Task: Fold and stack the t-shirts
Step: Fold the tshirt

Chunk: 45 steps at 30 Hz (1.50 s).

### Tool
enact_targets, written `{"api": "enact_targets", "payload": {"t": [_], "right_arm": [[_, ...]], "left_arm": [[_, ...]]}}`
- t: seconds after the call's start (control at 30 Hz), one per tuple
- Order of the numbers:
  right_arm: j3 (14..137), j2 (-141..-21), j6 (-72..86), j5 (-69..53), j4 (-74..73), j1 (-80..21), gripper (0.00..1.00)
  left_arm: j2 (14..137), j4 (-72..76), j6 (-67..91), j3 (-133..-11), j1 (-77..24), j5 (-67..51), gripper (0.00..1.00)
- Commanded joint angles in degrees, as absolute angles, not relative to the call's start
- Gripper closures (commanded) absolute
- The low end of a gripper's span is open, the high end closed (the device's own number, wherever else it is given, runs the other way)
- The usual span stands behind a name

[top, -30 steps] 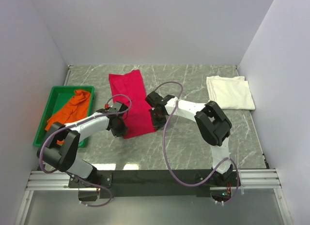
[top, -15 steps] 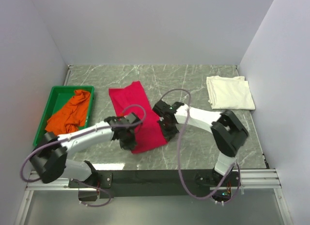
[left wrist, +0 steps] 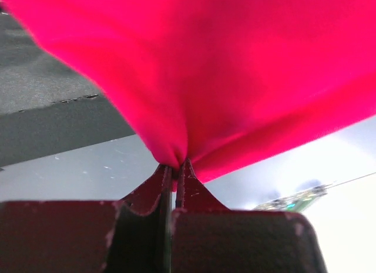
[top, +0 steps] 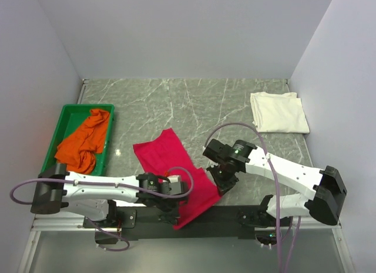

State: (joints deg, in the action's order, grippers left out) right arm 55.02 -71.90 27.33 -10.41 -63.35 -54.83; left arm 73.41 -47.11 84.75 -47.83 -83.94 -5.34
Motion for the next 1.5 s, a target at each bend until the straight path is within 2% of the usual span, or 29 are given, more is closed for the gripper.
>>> {"api": "enact_targets", "payload": {"t": [0.0, 0.13, 0.33, 0.5, 0.7, 0.93, 1.13, 1.47], "right_arm": [[60.5, -73.8, 24.8, -3.9, -70.2, -53.8, 1.0], [70.6, -78.6, 22.3, -3.0, -70.5, -52.4, 1.0], [86.8, -88.3, 17.8, -1.8, -71.9, -49.7, 1.0], [105.1, -98.7, 13.9, -1.1, -74.7, -48.3, 1.0], [119.5, -110.5, 10.8, -1.8, -75.6, -47.0, 1.0], [123.0, -117.3, 9.1, -1.8, -69.6, -46.1, 1.0], [117.2, -115.8, 7.1, -1.3, -57.5, -45.6, 1.0], [111.7, -117.6, 6.1, -1.9, -45.4, -44.5, 1.0]], "left_arm": [[69.5, -54.1, 89.6, -47.9, -81.8, -5.6, 1.0], [59.1, -56.3, 88.4, -48.2, -70.4, -0.6, 0.99], [54.7, -59.4, 78.0, -53.8, -52.2, 4.3, 0.99], [54.8, -57.4, 74.1, -52.8, -43.8, 8.6, 0.99], [53.4, -49.9, 72.1, -46.7, -35.2, 9.8, 0.99], [53.8, -42.1, 70.5, -41.7, -29.4, 10.7, 0.99], [53.6, -36.8, 69.2, -40.5, -27.9, 12.5, 0.99], [54.8, -28.0, 69.4, -34.1, -25.2, 14.1, 0.99]]}}
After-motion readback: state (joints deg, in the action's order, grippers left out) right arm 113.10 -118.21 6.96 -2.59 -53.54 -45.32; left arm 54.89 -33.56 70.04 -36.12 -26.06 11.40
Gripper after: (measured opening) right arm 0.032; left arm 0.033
